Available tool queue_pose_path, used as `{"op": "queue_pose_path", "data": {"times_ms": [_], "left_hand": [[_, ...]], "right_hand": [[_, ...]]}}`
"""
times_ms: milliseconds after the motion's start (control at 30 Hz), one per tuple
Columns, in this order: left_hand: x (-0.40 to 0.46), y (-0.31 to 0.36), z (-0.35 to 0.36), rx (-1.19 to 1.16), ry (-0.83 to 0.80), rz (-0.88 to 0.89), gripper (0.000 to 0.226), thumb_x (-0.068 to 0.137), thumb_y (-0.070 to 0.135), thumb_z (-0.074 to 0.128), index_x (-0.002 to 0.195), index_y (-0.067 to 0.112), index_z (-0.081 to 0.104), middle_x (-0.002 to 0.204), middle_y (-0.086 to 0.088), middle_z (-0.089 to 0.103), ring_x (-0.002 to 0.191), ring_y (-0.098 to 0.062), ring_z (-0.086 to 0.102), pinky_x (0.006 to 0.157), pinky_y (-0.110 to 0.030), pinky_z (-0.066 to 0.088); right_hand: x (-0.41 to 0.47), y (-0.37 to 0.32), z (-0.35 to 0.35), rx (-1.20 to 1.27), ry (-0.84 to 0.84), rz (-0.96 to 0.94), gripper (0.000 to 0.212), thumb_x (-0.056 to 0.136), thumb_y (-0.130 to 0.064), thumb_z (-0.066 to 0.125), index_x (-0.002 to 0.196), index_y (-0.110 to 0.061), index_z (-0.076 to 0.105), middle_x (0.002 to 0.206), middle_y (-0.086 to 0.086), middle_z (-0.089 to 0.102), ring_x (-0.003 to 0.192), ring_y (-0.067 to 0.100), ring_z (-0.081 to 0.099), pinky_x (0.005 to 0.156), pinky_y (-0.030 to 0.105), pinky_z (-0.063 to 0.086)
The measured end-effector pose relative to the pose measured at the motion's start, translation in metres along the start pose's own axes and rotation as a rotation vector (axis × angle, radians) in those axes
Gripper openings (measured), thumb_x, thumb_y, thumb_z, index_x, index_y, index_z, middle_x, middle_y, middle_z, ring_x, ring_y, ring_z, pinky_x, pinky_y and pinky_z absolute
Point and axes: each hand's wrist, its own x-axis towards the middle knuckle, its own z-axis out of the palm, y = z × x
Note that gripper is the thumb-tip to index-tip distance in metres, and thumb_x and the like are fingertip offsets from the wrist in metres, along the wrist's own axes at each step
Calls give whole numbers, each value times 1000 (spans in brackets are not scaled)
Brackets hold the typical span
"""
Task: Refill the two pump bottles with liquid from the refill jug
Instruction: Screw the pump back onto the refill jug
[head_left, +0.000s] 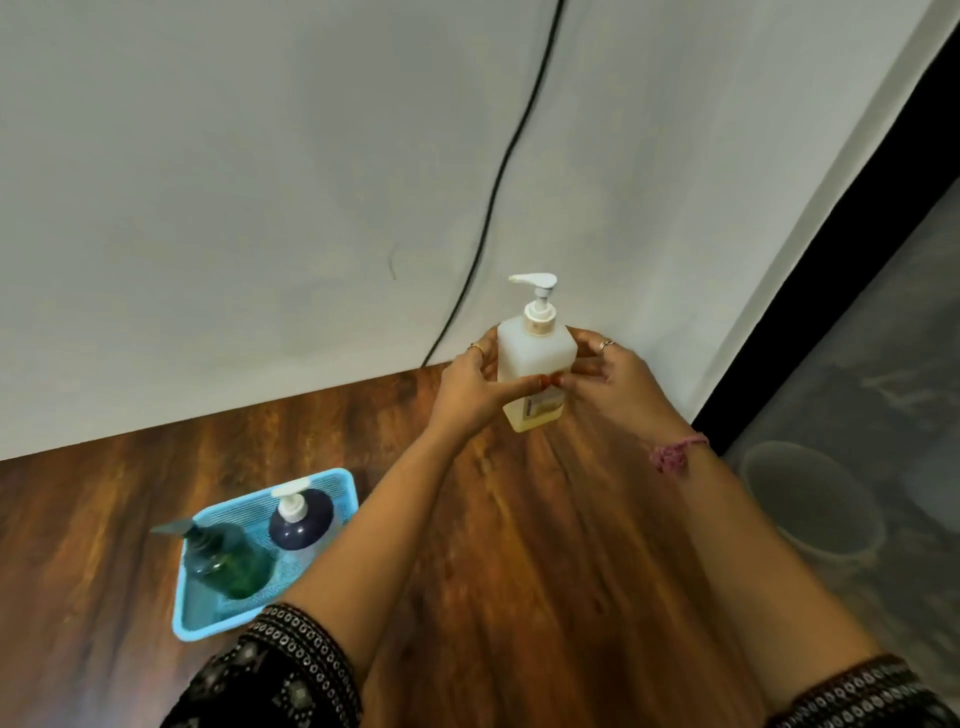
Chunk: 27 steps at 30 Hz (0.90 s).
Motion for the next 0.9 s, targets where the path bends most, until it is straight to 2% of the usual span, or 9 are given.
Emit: {"op": "queue_pose_path", "data": {"times_ms": [100, 167, 233, 333, 500, 667, 767, 900], "left_hand": [[42, -7, 29, 40, -4, 13, 79, 68, 25, 84, 137, 28, 45, 115, 17, 60, 112, -8, 60, 97, -39, 50], [70, -14, 48, 93, 1, 25, 76, 66, 35, 83, 133, 33, 46, 119, 15, 62, 111, -9, 61, 95, -42, 52], [97, -23, 64, 154, 11, 21, 84, 63, 48, 79, 136, 31, 43, 124, 11, 63, 112, -10, 61, 93, -42, 53], [131, -40, 85, 194, 19, -7, 92, 65, 50, 77, 143, 27, 36, 129, 6, 61, 115, -13, 59, 94, -42, 53], [165, -73, 112, 209, 22, -71, 79, 74, 28, 79, 142, 23, 39, 130, 1, 60, 118, -16, 57, 98, -40, 49], [183, -99, 128, 263, 6, -113, 81, 77, 24, 77, 145, 20, 33, 131, -2, 58, 119, -18, 55, 98, -35, 48], [190, -108, 133, 286, 1, -138, 80, 77, 21, 77, 144, 17, 34, 126, 4, 58, 116, -14, 56, 97, -31, 47], [196, -118, 139, 269, 0, -175, 70, 76, 16, 78, 136, 19, 43, 126, -2, 61, 115, -18, 59, 97, -37, 50]], "right_hand": [[34, 19, -32, -124, -23, 11, 54, 87, -8, 64, 137, -21, 48, 124, 0, 62, 109, 12, 61, 91, 21, 49], [56, 31, -49, -191, -40, 21, 53, 90, -6, 60, 139, -21, 46, 125, 1, 62, 112, 14, 60, 90, 18, 45], [78, 46, -62, -225, -55, 34, 52, 91, -4, 56, 139, -21, 45, 124, 2, 63, 113, 16, 59, 90, 19, 43], [103, 72, -72, -217, -60, 56, 49, 91, -1, 52, 137, -19, 48, 125, 4, 63, 114, 18, 59, 93, 21, 43], [130, 123, -72, -231, -70, 92, 48, 90, 2, 52, 134, -16, 50, 126, 5, 62, 116, 21, 58, 97, 25, 43], [142, 159, -64, -170, -65, 177, 47, 91, 3, 50, 136, -12, 47, 127, 8, 60, 118, 22, 55, 94, 24, 41], [147, 173, -60, -155, -54, 200, 47, 91, 5, 49, 136, -9, 46, 128, 9, 59, 120, 23, 54, 92, 20, 39], [151, 186, -59, -163, -59, 205, 47, 92, 3, 49, 137, -10, 46, 130, 8, 58, 121, 22, 53, 95, 23, 41]]}}
